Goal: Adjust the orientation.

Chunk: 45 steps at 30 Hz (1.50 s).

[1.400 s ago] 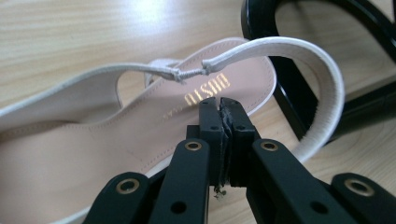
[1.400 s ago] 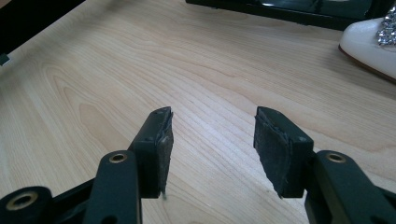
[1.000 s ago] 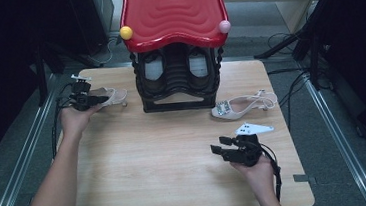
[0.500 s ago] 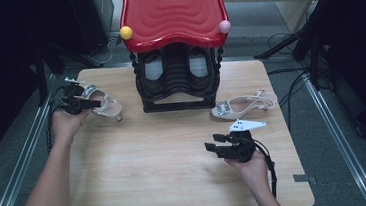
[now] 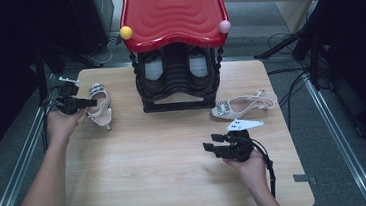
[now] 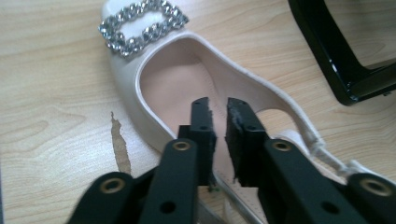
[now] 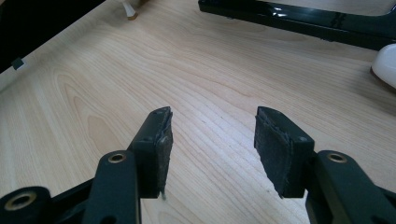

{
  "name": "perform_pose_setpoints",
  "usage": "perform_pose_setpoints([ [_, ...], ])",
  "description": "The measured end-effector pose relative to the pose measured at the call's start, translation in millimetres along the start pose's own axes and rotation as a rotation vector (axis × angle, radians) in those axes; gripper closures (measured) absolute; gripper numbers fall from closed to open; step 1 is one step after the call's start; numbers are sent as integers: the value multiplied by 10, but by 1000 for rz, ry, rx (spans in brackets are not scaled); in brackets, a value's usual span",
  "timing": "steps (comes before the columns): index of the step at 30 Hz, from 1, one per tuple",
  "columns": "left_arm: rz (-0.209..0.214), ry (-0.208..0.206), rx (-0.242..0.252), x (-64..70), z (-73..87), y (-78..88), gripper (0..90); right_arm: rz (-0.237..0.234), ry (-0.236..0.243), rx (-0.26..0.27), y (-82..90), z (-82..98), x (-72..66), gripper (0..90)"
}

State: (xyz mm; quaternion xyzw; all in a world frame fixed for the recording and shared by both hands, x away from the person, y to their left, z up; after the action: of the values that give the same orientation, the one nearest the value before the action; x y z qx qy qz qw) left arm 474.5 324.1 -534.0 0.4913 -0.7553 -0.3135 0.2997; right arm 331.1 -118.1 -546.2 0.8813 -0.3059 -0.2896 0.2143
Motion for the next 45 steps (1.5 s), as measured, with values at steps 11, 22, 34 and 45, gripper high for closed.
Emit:
perform_pose_setpoints([
  [11, -39, 21, 21, -34, 30, 131, 580, 1, 4, 0, -13, 4, -3, 482],
  [22, -69, 79, 18, -89, 244, -79, 558, 4, 1, -12, -25, 18, -2, 479],
  [34, -84, 114, 15, -207, 250, -87, 728, 8, 5, -14, -24, 22, 5, 476],
  [45, -52, 161, -5, -254, 283, -74, 865, 13, 3, -19, -37, 36, 11, 471],
])
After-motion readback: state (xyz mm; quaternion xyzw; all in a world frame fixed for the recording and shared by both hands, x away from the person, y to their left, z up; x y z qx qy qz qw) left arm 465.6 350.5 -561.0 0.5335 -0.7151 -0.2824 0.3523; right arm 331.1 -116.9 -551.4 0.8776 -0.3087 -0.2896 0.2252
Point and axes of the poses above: each handheld gripper's, and its own axes: y roughly backward along the jaws, z roughly out of its underside, x roughly to its right, the point moved 8 cm from there along -y, roughly forward along the jaws, and after that the axes turned 6 degrees about -y, right-handed, at the moved point
